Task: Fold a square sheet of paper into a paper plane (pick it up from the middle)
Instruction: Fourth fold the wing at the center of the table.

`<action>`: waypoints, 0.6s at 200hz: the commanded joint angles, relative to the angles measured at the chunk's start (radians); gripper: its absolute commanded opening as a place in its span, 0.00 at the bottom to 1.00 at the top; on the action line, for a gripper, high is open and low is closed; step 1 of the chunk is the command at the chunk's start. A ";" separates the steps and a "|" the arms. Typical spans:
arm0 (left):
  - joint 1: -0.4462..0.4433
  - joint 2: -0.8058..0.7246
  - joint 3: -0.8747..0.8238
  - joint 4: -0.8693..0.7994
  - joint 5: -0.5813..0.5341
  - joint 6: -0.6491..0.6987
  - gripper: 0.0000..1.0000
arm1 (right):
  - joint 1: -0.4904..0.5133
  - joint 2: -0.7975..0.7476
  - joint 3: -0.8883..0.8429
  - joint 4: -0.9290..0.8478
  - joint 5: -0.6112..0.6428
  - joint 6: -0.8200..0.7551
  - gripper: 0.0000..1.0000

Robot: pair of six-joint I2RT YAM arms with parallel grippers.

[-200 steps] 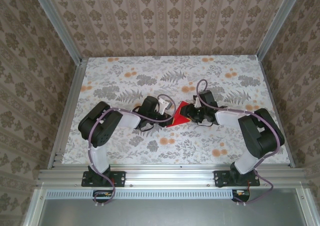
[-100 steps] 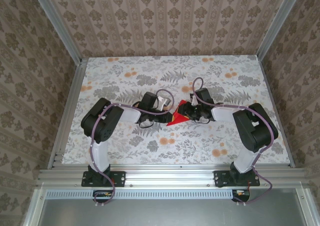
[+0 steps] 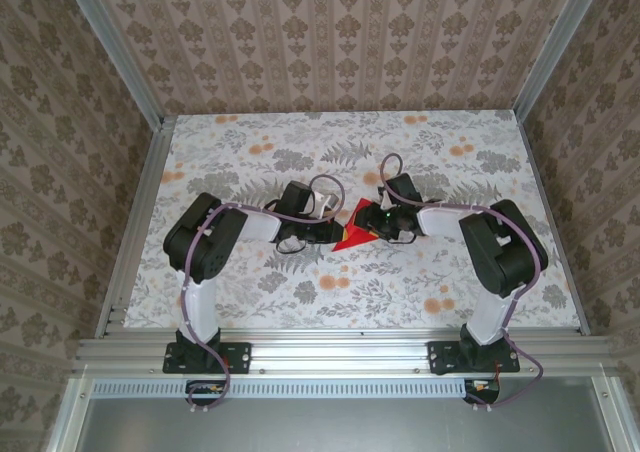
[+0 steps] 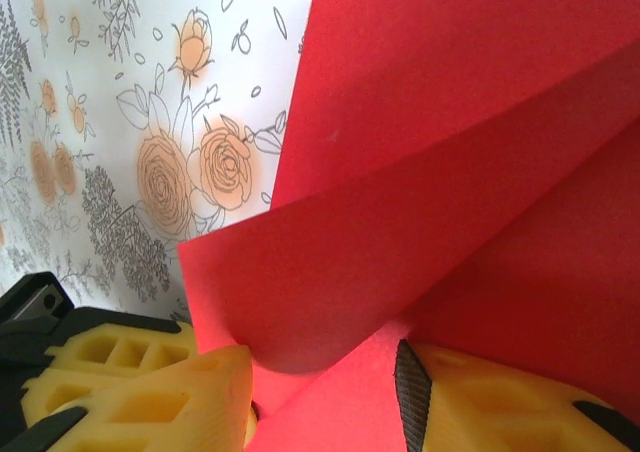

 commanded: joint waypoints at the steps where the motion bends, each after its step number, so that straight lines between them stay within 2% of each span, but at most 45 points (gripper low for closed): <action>1: 0.006 0.030 0.017 -0.042 0.005 -0.015 0.05 | 0.010 0.038 0.027 -0.094 0.057 0.011 0.45; 41: 0.006 0.019 0.021 -0.051 0.004 -0.024 0.08 | 0.018 0.071 0.052 -0.187 0.119 0.023 0.45; 120: 0.008 -0.107 0.023 -0.127 -0.055 -0.036 0.31 | 0.040 0.118 0.122 -0.393 0.243 0.010 0.45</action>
